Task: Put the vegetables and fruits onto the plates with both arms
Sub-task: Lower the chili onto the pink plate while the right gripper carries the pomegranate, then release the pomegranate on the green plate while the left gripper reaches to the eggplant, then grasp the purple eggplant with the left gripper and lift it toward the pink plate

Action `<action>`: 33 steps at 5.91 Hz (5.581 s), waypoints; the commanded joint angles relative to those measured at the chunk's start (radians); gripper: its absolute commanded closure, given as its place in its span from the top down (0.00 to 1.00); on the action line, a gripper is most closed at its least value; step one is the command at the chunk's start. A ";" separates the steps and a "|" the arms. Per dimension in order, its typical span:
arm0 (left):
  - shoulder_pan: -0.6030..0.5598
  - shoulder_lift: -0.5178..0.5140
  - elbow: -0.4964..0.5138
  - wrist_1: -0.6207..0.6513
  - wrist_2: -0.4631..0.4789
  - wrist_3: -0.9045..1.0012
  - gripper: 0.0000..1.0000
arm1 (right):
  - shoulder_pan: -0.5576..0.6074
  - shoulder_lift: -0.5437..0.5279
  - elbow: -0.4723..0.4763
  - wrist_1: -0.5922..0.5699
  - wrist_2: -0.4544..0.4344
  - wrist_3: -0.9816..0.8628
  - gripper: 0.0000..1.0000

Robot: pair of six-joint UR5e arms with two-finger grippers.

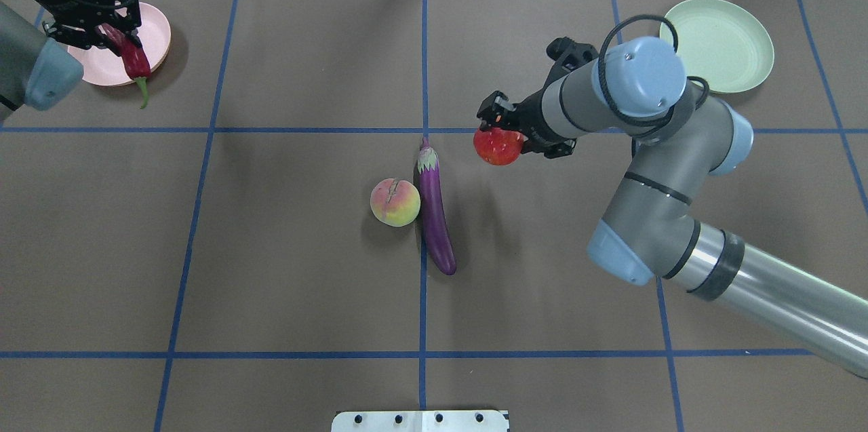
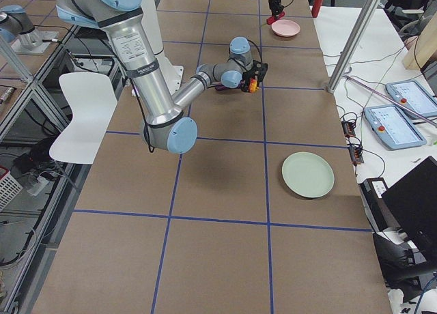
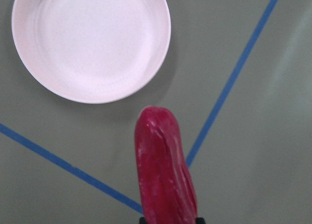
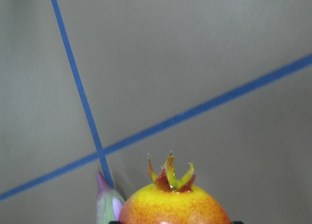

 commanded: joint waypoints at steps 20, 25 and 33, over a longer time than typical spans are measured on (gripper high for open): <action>0.527 -0.447 0.074 -0.013 0.273 -0.101 1.00 | 0.481 0.015 -0.427 0.098 0.163 -0.644 1.00; 0.603 -0.455 0.179 -0.091 0.254 -0.089 0.79 | 0.454 0.053 -0.427 0.092 0.166 -0.533 1.00; 0.467 -0.484 0.058 -0.093 -0.017 -0.326 0.00 | 0.198 0.090 -0.271 0.023 0.175 -0.296 1.00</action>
